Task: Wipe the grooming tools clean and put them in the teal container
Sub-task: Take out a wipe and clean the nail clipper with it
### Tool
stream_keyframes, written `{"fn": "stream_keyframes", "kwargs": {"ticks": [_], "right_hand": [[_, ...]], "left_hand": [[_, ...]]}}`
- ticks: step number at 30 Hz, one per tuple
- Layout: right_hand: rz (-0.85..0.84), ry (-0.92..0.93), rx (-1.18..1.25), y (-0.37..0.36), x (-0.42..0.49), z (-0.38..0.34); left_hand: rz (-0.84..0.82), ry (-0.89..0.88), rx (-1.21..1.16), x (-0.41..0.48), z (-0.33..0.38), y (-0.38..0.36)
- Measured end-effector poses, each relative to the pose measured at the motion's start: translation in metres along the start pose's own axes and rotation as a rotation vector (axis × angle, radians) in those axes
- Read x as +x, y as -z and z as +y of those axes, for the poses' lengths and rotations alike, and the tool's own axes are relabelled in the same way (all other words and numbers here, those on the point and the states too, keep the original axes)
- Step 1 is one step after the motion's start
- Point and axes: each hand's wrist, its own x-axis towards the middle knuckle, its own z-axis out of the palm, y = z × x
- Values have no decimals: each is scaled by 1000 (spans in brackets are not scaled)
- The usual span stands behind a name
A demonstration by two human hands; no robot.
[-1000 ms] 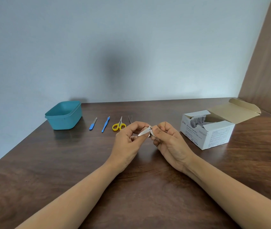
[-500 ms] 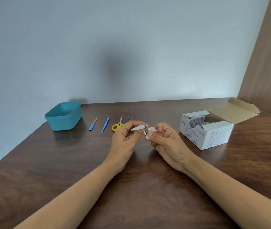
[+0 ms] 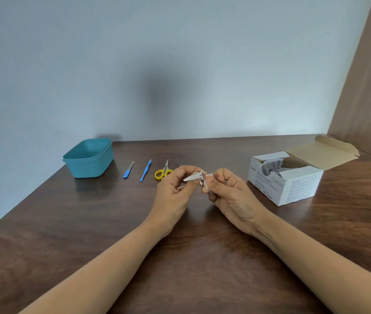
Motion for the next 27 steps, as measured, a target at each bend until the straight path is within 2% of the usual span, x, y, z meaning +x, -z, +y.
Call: {"fn": "stream_keyframes", "kwargs": {"ticks": [8, 15, 21, 27], "right_hand": [[-25, 10, -21, 2, -1, -1], [-32, 34, -116, 5, 1, 4], [48, 157, -191, 3, 0, 2], [98, 235, -218, 3, -1, 0]], "left_hand": [[66, 84, -133, 0, 4, 0], [91, 115, -142, 0, 5, 0], [97, 184, -43, 2, -2, -2], [48, 97, 92, 0, 2, -5]]}}
